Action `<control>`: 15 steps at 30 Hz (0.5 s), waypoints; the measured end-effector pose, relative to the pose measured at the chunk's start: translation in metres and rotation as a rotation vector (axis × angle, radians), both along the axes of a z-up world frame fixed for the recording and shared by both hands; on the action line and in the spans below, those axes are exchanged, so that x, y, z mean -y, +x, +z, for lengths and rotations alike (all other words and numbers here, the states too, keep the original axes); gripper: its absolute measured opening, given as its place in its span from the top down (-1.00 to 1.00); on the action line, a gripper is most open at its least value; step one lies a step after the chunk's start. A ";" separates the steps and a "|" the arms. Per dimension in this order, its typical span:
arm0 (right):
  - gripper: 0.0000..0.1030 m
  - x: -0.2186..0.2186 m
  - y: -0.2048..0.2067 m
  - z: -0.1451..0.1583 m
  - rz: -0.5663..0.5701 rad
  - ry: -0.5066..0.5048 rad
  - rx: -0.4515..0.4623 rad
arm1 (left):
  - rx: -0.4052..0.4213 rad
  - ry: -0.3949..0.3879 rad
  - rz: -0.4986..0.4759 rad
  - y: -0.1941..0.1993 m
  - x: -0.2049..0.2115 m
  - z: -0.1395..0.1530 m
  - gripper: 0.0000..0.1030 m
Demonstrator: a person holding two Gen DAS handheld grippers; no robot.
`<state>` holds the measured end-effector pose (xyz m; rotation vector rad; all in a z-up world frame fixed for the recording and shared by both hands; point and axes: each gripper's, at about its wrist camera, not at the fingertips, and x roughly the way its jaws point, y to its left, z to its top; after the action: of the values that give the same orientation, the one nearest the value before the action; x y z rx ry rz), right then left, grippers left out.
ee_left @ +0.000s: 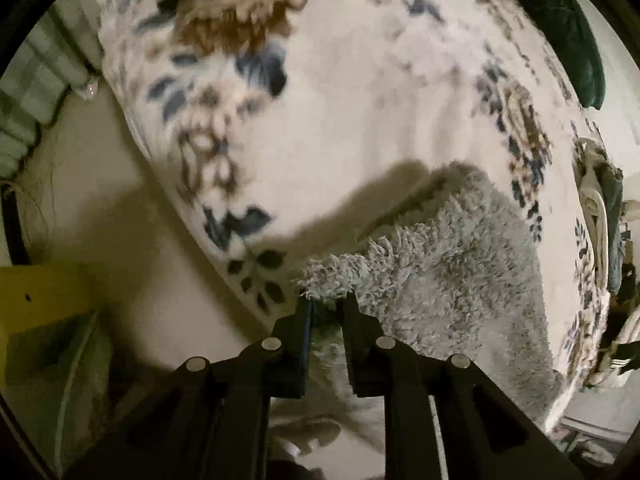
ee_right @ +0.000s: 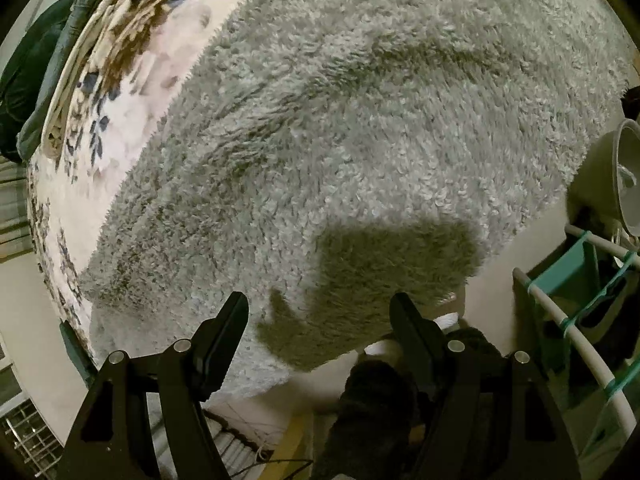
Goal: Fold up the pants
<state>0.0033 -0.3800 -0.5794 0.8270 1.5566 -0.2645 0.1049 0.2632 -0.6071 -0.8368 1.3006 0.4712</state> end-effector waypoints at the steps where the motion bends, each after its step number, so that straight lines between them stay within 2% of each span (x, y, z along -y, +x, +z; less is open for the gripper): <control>1: -0.47 0.003 -0.001 0.003 0.002 0.000 0.016 | -0.002 -0.005 0.000 0.002 0.003 0.003 0.72; 3: -0.70 0.012 -0.004 0.010 -0.008 0.009 0.064 | 0.009 0.036 -0.041 0.008 0.014 0.018 0.70; 4: -0.80 0.017 -0.008 0.014 -0.021 0.018 0.090 | 0.003 0.080 -0.083 0.013 0.022 0.027 0.61; 5: -0.81 0.026 -0.013 0.017 -0.042 0.027 0.115 | 0.009 0.121 -0.129 0.018 0.032 0.037 0.58; 6: -0.81 0.034 -0.017 0.020 -0.064 0.029 0.133 | 0.017 0.164 -0.169 0.022 0.043 0.047 0.39; 7: -0.81 0.045 -0.024 0.022 -0.091 0.025 0.151 | 0.020 0.196 -0.198 0.025 0.052 0.054 -0.04; 8: -0.81 0.058 -0.032 0.025 -0.127 0.019 0.169 | 0.030 0.231 -0.240 0.030 0.068 0.065 -0.27; 9: -0.81 0.069 -0.039 0.026 -0.158 0.011 0.182 | 0.040 0.267 -0.290 0.035 0.088 0.074 -0.62; 11: -0.81 0.102 -0.055 0.027 -0.236 -0.008 0.199 | 0.042 0.330 -0.395 0.044 0.131 0.087 -0.66; 15: -0.81 0.174 -0.086 0.022 -0.371 -0.073 0.225 | 0.080 0.330 -0.608 0.051 0.222 0.095 -0.67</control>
<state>-0.0830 -0.5540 -0.5570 1.0489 1.1715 -0.4772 0.1561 0.0417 -0.5126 -0.1612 1.2835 0.1547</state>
